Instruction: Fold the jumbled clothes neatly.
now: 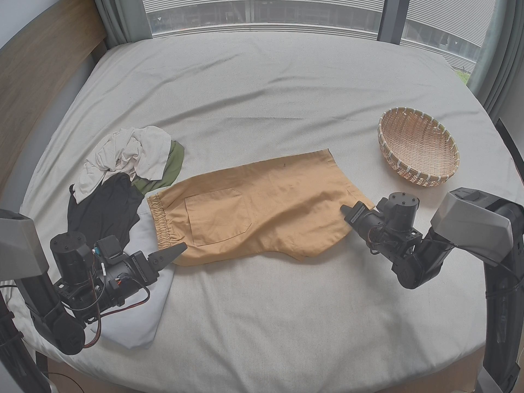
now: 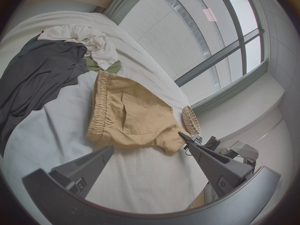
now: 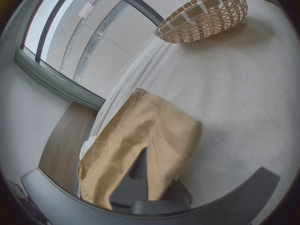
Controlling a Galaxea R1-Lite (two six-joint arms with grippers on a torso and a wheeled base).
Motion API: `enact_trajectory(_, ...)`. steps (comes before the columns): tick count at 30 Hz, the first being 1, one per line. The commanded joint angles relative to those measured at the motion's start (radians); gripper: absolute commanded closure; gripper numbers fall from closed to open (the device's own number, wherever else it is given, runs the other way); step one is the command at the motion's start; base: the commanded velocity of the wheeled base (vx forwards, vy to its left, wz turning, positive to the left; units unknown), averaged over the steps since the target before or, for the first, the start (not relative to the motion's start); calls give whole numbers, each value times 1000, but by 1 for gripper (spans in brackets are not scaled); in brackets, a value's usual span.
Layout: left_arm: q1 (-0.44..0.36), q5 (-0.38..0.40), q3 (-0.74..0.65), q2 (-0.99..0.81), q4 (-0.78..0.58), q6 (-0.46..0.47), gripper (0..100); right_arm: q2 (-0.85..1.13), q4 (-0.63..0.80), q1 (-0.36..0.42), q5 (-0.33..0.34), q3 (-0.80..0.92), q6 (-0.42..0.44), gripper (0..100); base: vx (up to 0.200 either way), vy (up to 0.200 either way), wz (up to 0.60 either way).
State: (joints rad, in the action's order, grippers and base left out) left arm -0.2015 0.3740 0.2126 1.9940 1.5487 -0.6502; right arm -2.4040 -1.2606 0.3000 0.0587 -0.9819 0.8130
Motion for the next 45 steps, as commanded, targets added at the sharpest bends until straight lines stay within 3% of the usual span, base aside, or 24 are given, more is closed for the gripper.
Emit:
enact_trajectory(1,4,-6,-2,20,1,-2,0,51,-20,-10,-2,80,-6,100,0,0,0)
enact_trajectory(15,-4,-30,-1,103,1,4,0,229,-29,-144,-8,390,-195,100,0,0,0)
enact_trajectory(24,-19,-24,53,143,1,9,0,278,-66,-260,0,531,-275,100,0,0,0)
enact_trajectory(28,-52,-26,76,180,1,14,0,275,-85,-263,15,551,-279,100,0,0,0)
enact_trajectory(29,-62,-26,87,193,1,17,0,273,-85,-260,20,557,-279,0,0,0,0)
enact_trajectory(45,-142,-32,275,354,-1,11,0,368,-143,-263,13,651,-282,0,0,0,0)
